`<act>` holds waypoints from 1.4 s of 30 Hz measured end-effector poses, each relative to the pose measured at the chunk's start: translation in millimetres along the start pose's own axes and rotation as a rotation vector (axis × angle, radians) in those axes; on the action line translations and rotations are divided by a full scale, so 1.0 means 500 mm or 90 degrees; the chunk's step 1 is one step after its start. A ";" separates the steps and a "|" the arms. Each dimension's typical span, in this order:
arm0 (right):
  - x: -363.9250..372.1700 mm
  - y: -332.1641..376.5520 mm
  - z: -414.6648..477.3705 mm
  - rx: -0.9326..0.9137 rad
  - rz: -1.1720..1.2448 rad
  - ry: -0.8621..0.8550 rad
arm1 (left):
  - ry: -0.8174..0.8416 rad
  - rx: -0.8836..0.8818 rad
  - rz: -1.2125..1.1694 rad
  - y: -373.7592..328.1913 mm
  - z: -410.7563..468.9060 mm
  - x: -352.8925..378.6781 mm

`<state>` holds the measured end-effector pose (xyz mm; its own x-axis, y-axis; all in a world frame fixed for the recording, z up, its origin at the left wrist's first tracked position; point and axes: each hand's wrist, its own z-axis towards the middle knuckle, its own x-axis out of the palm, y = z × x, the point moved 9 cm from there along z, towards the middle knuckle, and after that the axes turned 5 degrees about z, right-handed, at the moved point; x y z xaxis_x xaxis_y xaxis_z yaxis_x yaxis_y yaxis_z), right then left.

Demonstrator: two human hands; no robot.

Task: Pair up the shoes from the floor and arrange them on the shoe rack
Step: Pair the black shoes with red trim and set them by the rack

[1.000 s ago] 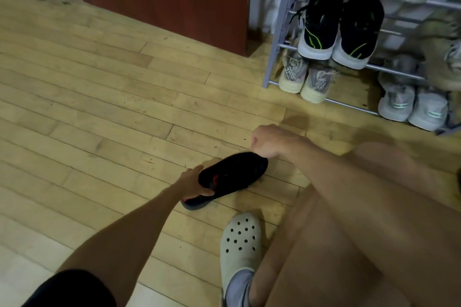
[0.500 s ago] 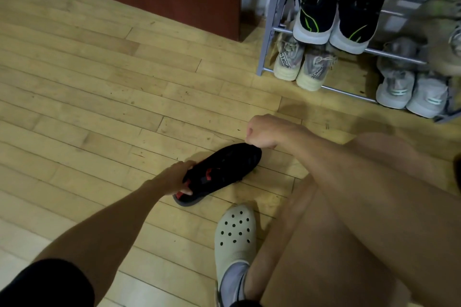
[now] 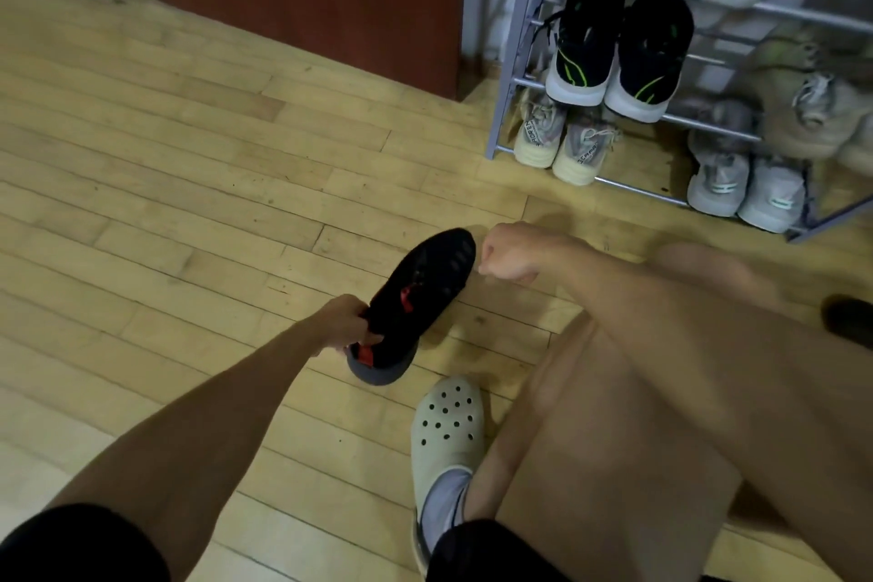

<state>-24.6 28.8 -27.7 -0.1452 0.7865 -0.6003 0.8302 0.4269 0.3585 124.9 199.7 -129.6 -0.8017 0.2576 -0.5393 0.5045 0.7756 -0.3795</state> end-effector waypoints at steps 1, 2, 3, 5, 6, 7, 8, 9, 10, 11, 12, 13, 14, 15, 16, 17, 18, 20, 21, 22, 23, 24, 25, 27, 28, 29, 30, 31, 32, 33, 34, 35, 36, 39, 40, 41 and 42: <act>-0.005 0.007 -0.012 -0.009 0.010 -0.006 | -0.024 0.011 -0.033 -0.011 -0.017 -0.019; -0.012 0.015 -0.025 -0.016 0.019 -0.014 | -0.047 0.028 -0.067 -0.026 -0.034 -0.040; -0.020 0.024 -0.036 -0.024 0.027 -0.027 | -0.069 0.049 -0.102 -0.044 -0.053 -0.062; -0.042 0.042 -0.064 -0.033 0.070 -0.059 | -0.105 0.097 -0.172 -0.090 -0.097 -0.108; -0.053 0.052 -0.079 -0.034 0.107 -0.071 | -0.120 0.122 -0.213 -0.116 -0.119 -0.129; -0.065 0.062 -0.097 -0.043 0.153 -0.084 | -0.139 0.147 -0.249 -0.143 -0.142 -0.151; -0.081 0.073 -0.117 -0.058 0.206 -0.099 | -0.163 0.176 -0.275 -0.175 -0.168 -0.174; -0.100 0.083 -0.140 -0.076 0.261 -0.118 | -0.187 0.209 -0.294 -0.209 -0.195 -0.197; -0.122 0.091 -0.165 -0.100 0.308 -0.143 | -0.205 0.244 -0.310 -0.246 -0.223 -0.217; -0.148 0.097 -0.193 -0.128 0.346 -0.177 | -0.215 0.279 -0.325 -0.284 -0.252 -0.233; -0.178 0.098 -0.224 -0.154 0.375 -0.219 | -0.218 0.315 -0.336 -0.322 -0.279 -0.247; -0.208 0.094 -0.257 -0.177 0.411 -0.262 | -0.216 0.351 -0.344 -0.361 -0.309 -0.258; -0.237 0.084 -0.292 -0.196 0.454 -0.296 | -0.215 0.386 -0.348 -0.401 -0.341 -0.268; -0.263 0.071 -0.327 -0.214 0.493 -0.322 | -0.215 0.417 -0.349 -0.440 -0.373 -0.276; -0.287 0.057 -0.366 -0.232 0.511 -0.347 | -0.221 0.443 -0.345 -0.477 -0.403 -0.283; -0.309 0.041 -0.405 -0.249 0.518 -0.371 | -0.230 0.463 -0.335 -0.513 -0.432 -0.288; -0.328 0.024 -0.444 -0.262 0.527 -0.392 | -0.239 0.478 -0.319 -0.549 -0.459 -0.289; -0.360 -0.020 -0.512 -0.278 0.556 -0.423 | -0.250 0.485 -0.284 -0.621 -0.500 -0.283; -0.372 -0.044 -0.540 -0.283 0.569 -0.434 | -0.254 0.482 -0.262 -0.659 -0.517 -0.275; -0.382 -0.071 -0.567 -0.287 0.583 -0.444 | -0.257 0.480 -0.235 -0.697 -0.533 -0.265; -0.390 -0.100 -0.590 -0.291 0.595 -0.451 | -0.255 0.473 -0.203 -0.734 -0.545 -0.251; -0.395 -0.131 -0.612 -0.293 0.601 -0.462 | -0.246 0.462 -0.170 -0.770 -0.557 -0.232; -0.400 -0.166 -0.632 -0.295 0.602 -0.474 | -0.231 0.452 -0.138 -0.805 -0.566 -0.207; -0.403 -0.240 -0.668 -0.298 0.598 -0.500 | -0.187 0.435 -0.097 -0.867 -0.572 -0.151; -0.401 -0.282 -0.684 -0.287 0.594 -0.513 | -0.160 0.431 -0.094 -0.895 -0.571 -0.117; -0.397 -0.326 -0.696 -0.267 0.592 -0.523 | -0.134 0.427 -0.096 -0.921 -0.567 -0.081; -0.388 -0.369 -0.706 -0.247 0.598 -0.526 | -0.108 0.422 -0.098 -0.944 -0.562 -0.042; -0.379 -0.414 -0.712 -0.230 0.609 -0.524 | -0.084 0.419 -0.098 -0.966 -0.555 -0.002; -0.370 -0.458 -0.717 -0.218 0.620 -0.522 | -0.063 0.416 -0.094 -0.989 -0.545 0.039; -0.359 -0.503 -0.720 -0.203 0.629 -0.518 | -0.042 0.413 -0.091 -1.010 -0.532 0.082; -0.346 -0.549 -0.723 -0.182 0.634 -0.513 | -0.020 0.405 -0.099 -1.028 -0.518 0.125; -0.332 -0.594 -0.724 -0.157 0.639 -0.508 | 0.004 0.391 -0.115 -1.044 -0.503 0.169; -0.318 -0.643 -0.724 -0.128 0.645 -0.505 | 0.029 0.377 -0.130 -1.058 -0.487 0.215; -0.271 -0.796 -0.709 -0.044 0.692 -0.507 | 0.082 0.330 -0.142 -1.089 -0.439 0.344; -0.247 -0.858 -0.698 -0.005 0.711 -0.511 | 0.095 0.311 -0.147 -1.099 -0.414 0.391; -0.225 -0.906 -0.688 0.032 0.720 -0.516 | 0.099 0.294 -0.154 -1.101 -0.398 0.419; -0.202 -0.951 -0.677 0.072 0.721 -0.518 | 0.101 0.278 -0.157 -1.104 -0.381 0.446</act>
<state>-586.7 -102.5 104.3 0.9420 0.1825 -0.2816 0.3282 -0.3266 0.8863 -393.2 -61.0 102.8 -0.9353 0.2082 -0.2861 0.3536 0.5203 -0.7773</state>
